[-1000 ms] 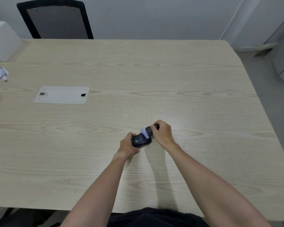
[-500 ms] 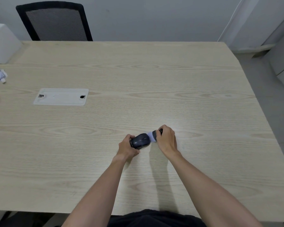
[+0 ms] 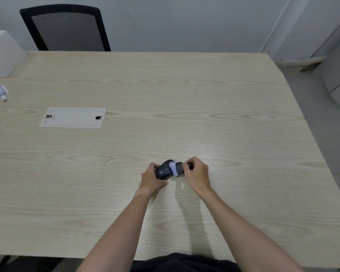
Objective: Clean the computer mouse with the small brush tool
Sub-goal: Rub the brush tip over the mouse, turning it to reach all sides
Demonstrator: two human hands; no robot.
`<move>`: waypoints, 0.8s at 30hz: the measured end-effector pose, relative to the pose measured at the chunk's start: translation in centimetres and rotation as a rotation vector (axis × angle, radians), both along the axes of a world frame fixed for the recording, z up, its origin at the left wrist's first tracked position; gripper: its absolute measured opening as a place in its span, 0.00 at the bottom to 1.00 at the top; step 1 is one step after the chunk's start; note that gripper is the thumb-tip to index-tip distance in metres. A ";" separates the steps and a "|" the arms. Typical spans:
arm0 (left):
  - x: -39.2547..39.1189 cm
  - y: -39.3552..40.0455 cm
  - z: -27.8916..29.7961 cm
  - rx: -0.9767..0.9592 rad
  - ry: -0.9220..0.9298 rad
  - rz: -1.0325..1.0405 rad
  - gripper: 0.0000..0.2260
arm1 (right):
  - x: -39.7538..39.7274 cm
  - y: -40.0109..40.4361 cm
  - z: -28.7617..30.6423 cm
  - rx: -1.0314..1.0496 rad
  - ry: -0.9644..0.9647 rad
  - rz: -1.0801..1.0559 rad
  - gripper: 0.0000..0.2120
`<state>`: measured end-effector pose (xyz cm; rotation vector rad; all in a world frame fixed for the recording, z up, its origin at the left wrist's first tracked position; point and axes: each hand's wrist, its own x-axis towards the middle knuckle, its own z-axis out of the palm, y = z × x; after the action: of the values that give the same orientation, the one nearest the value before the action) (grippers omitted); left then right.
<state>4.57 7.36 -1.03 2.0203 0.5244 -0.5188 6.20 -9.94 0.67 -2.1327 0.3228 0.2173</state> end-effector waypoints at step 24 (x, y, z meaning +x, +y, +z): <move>-0.6 -0.5 -1.8 0.081 -0.063 0.022 0.24 | 0.4 0.6 0.2 -0.188 -0.041 0.101 0.05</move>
<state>3.96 6.91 -2.86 2.0989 0.5357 -0.4251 6.62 -9.31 0.82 -2.3391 0.2190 0.2080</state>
